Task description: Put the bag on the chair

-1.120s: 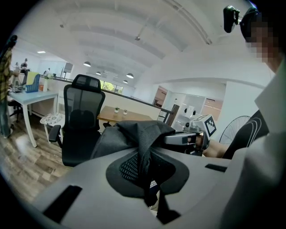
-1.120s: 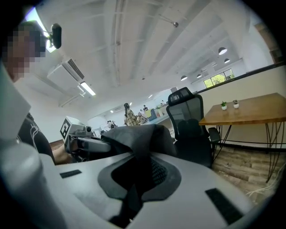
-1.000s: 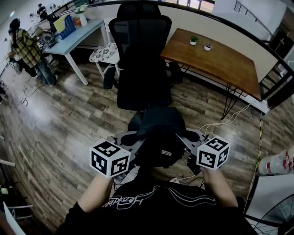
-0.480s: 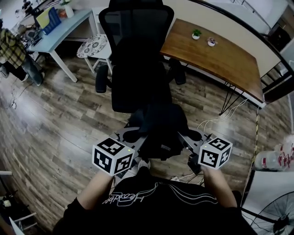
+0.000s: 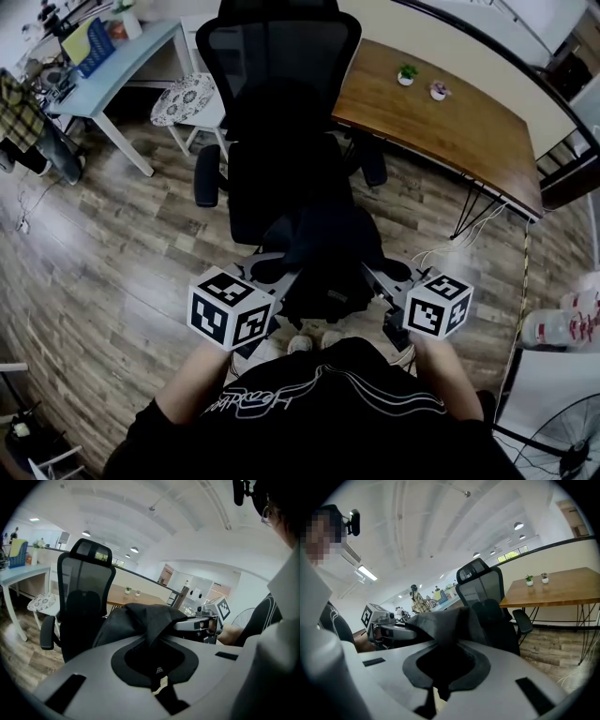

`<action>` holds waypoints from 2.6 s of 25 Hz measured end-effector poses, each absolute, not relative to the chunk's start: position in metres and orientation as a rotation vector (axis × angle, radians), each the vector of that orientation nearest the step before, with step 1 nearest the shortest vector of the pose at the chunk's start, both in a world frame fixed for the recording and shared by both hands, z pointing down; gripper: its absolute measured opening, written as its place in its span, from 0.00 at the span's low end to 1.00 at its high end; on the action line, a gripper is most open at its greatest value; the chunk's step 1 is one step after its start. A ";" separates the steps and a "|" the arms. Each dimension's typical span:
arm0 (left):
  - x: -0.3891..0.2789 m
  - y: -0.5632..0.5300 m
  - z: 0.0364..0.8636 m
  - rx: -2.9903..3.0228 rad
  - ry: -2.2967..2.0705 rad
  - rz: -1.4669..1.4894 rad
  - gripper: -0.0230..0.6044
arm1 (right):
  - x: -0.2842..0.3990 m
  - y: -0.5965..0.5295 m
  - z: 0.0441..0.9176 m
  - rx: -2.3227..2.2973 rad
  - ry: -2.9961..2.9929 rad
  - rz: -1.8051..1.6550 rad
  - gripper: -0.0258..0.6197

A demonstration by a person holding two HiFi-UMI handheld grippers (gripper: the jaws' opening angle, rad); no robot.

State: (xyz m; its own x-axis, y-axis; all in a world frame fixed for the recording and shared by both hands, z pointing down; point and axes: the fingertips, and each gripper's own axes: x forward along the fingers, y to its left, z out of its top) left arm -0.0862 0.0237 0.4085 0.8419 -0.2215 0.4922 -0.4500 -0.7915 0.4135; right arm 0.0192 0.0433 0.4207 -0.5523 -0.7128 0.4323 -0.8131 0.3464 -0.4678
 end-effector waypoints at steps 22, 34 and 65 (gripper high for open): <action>-0.020 -0.162 0.410 2.346 -0.753 0.606 0.09 | 0.086 -0.155 0.423 1.131 -2.573 1.009 0.06; -0.003 -0.257 0.417 2.277 -0.928 0.551 0.09 | 0.105 -0.260 0.427 0.947 -2.600 0.859 0.06; -0.049 -0.430 0.531 2.233 -0.907 0.704 0.10 | 0.063 -0.426 0.543 1.010 -2.292 0.923 0.08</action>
State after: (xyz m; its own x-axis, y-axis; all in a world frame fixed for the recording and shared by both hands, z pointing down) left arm -0.0486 -0.4305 0.5313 0.6218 -0.4155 0.6638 -0.7463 -0.5714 0.3414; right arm 0.0629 -0.4255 0.5429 -0.6196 -0.4570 0.6381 -0.7717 0.5032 -0.3889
